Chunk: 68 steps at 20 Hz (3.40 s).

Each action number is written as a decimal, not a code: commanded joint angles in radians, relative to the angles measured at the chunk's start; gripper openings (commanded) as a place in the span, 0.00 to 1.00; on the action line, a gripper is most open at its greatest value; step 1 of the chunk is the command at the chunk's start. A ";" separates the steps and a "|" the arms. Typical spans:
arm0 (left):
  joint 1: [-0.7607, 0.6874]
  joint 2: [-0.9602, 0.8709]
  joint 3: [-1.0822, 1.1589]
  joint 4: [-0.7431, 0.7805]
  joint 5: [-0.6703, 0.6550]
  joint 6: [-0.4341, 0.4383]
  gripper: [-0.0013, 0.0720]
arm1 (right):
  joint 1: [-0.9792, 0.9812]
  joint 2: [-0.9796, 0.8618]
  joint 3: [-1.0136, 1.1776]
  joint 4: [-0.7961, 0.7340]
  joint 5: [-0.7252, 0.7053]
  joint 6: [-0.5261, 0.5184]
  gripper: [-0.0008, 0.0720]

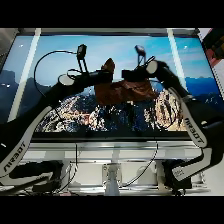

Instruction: Fold the clothes and pants, and hang the long-sleeved shirts on hangers.

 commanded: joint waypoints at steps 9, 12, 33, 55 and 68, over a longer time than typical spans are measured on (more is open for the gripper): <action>-0.302 -0.234 0.200 0.013 0.454 -0.025 0.03 | -0.243 0.188 -0.003 -0.105 0.166 -0.004 0.03; -0.303 -0.288 0.200 0.013 0.418 -0.169 0.05 | -0.243 0.185 -0.004 -0.128 0.154 -0.021 0.03; -0.193 -0.183 0.199 0.017 0.404 -0.017 0.84 | -0.629 -0.112 -0.004 0.462 0.453 -0.472 0.82; -0.193 -0.208 0.195 0.017 0.404 -0.017 0.84 | -0.378 -0.312 0.171 0.183 0.312 -0.294 0.94; -0.193 -0.208 0.195 0.018 0.405 -0.017 0.84 | -0.334 -0.530 0.285 0.534 0.569 -0.349 0.87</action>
